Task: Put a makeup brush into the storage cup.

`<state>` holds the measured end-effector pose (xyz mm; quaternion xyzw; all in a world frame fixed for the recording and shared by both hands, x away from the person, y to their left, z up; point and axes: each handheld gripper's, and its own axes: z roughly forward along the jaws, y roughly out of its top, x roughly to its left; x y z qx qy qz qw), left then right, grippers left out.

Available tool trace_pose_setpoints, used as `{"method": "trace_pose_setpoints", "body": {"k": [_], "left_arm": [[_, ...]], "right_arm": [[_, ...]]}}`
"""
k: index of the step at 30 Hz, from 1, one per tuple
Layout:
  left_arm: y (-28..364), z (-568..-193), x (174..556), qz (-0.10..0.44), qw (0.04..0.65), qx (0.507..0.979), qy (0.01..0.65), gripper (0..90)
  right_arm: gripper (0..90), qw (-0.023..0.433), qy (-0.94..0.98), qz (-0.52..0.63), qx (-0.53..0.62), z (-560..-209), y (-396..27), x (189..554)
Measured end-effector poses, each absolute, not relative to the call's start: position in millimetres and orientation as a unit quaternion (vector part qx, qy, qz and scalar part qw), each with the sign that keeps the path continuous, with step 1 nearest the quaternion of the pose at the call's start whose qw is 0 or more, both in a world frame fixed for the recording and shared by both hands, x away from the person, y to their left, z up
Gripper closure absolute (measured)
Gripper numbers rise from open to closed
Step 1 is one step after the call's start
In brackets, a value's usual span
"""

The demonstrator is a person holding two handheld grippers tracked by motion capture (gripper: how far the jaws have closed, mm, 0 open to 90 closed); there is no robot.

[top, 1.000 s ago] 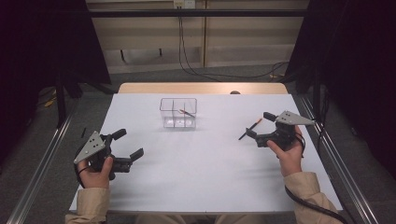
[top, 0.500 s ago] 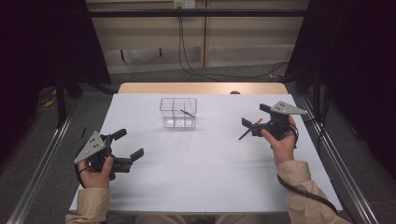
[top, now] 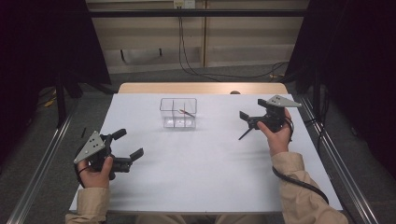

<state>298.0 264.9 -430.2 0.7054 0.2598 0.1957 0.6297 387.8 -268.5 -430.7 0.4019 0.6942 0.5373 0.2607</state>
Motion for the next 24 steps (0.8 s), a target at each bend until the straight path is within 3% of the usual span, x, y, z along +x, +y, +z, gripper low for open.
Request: {"method": "trace_pose_setpoints", "body": {"k": [24], "left_arm": [[264, -430, 298, 0.195, 0.628, 0.709, 0.255, 0.0]], "right_arm": [[0.0, 0.253, 0.708, 0.519, 0.407, -436, -257, 410]]}}
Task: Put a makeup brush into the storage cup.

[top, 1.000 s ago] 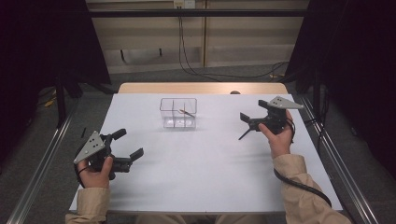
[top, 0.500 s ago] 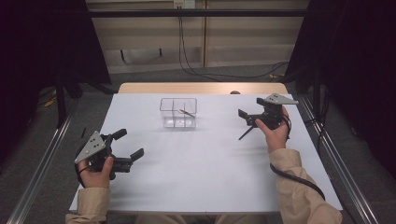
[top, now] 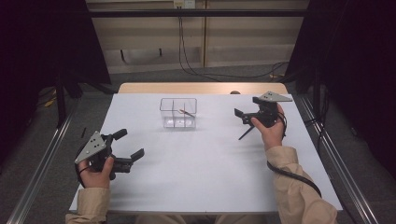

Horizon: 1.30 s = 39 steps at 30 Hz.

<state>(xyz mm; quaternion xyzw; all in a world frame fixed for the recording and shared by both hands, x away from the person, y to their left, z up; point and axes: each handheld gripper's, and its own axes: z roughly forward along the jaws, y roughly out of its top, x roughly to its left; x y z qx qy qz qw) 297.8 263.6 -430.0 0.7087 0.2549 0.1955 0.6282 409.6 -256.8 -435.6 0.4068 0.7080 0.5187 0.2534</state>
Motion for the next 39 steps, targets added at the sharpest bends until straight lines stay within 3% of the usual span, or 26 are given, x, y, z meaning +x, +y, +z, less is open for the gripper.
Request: {"method": "trace_pose_setpoints", "body": {"k": [18, 39], "left_arm": [[262, -430, 298, 0.194, 0.627, 0.710, 0.255, 0.0], [262, -430, 298, 0.193, 0.625, 0.712, 0.254, 0.0]], "right_arm": [[0.0, 0.243, 0.732, 0.483, 0.415, -434, -254, 415], [0.2, 0.186, 0.786, 0.332, 0.488, -436, -251, 431]]}}
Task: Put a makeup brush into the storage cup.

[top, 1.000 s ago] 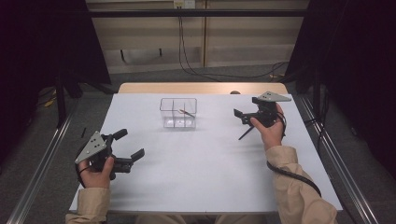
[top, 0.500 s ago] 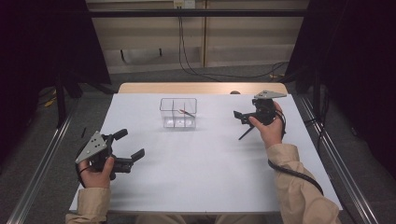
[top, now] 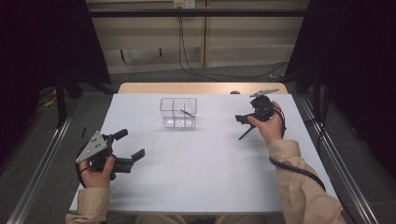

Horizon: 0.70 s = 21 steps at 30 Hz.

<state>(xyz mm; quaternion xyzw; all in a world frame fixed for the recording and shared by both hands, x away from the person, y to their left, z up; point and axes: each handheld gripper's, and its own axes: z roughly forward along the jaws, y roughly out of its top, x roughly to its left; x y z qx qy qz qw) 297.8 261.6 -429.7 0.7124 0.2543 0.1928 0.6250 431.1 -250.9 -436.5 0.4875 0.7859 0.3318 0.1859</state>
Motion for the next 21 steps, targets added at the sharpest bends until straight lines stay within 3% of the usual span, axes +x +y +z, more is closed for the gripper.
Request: {"method": "trace_pose_setpoints", "body": {"k": [21], "left_arm": [[261, -431, 298, 0.193, 0.623, 0.714, 0.254, 0.0]], "right_arm": [[4.0, 0.119, 0.804, 0.200, 0.548, -442, -244, 444]]}}
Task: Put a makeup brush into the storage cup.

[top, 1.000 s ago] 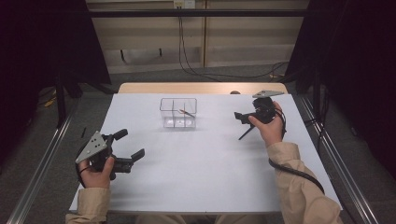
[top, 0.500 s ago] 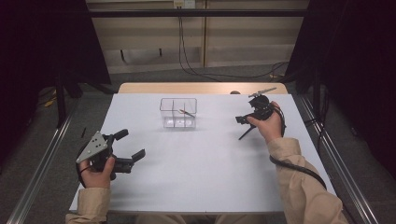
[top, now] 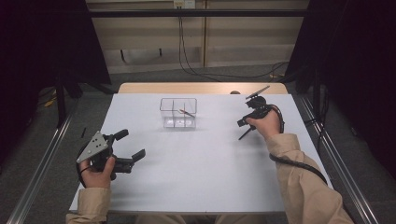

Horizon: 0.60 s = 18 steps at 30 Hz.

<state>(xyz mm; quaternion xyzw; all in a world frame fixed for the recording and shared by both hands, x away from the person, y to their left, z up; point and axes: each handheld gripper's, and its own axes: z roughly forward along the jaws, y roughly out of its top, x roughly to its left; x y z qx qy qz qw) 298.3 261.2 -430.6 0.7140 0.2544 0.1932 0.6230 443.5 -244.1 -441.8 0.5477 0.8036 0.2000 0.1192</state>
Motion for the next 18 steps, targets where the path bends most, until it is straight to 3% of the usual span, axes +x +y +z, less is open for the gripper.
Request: {"method": "trace_pose_setpoints", "body": {"k": [9, 18], "left_arm": [[261.1, -430.5, 298.5, 0.195, 0.622, 0.715, 0.253, 0.0], [261.3, -430.4, 298.4, 0.195, 0.622, 0.715, 0.253, 0.0]], "right_arm": [[13.5, 0.098, 0.803, 0.175, 0.561, -446.0, -244.1, 444.7], [16.9, 0.088, 0.798, 0.163, 0.574, -451.7, -246.0, 444.0]]}}
